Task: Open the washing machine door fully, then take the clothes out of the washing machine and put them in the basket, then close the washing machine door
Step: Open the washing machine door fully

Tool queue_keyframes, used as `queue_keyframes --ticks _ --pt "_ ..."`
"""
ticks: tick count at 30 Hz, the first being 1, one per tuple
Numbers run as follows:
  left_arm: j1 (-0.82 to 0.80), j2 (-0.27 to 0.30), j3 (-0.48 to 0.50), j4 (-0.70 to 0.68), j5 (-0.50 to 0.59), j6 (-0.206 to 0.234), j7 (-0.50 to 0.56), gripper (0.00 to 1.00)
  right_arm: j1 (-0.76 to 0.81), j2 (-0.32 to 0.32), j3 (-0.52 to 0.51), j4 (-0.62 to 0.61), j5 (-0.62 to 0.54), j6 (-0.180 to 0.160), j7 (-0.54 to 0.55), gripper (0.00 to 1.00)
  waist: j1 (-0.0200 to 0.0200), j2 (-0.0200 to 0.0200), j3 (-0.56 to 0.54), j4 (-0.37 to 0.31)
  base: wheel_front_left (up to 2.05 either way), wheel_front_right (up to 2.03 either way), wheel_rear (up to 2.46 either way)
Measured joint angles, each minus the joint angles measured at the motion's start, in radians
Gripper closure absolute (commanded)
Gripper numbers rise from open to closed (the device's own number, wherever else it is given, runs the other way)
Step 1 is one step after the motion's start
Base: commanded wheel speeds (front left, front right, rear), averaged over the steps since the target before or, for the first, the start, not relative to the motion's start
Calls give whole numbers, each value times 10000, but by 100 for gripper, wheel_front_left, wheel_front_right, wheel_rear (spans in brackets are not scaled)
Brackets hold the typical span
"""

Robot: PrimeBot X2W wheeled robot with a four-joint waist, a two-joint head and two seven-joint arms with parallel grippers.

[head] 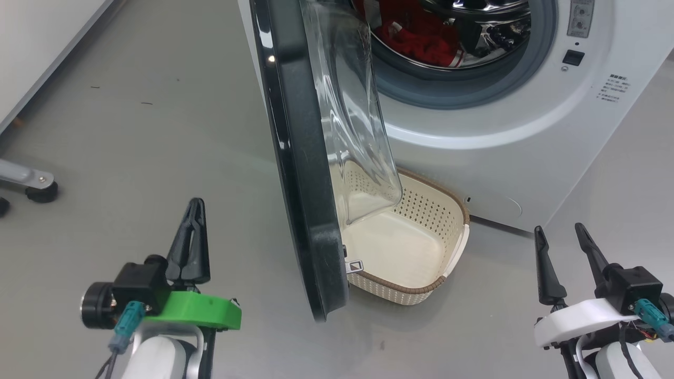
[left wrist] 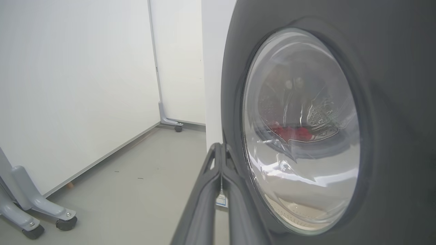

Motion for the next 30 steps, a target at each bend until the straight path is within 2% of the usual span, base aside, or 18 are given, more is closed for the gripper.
queue_keyframes --ticks 7,14,19,24,30 --pt "-354 2 437 -1655 305 35 -2 100 -3 153 19 8 -111 174 0 0 0 0 -8 114 0 0 0" --pt "-776 4 159 -3586 583 36 -58 100 -3 322 67 59 -274 368 0 0 0 0 -45 167 0 0 0" --pt "-829 8 -671 -4567 548 -58 -58 100 -3 397 77 151 -376 460 0 0 0 0 -80 146 0 0 0" --pt "-825 42 -1916 -5150 387 -573 -59 100 -3 441 71 232 -437 525 0 0 0 0 -133 98 0 0 0" --pt "-479 81 -3563 -4809 29 -1279 6 100 -3 546 59 255 -522 612 0 0 0 0 -176 40 0 0 0"
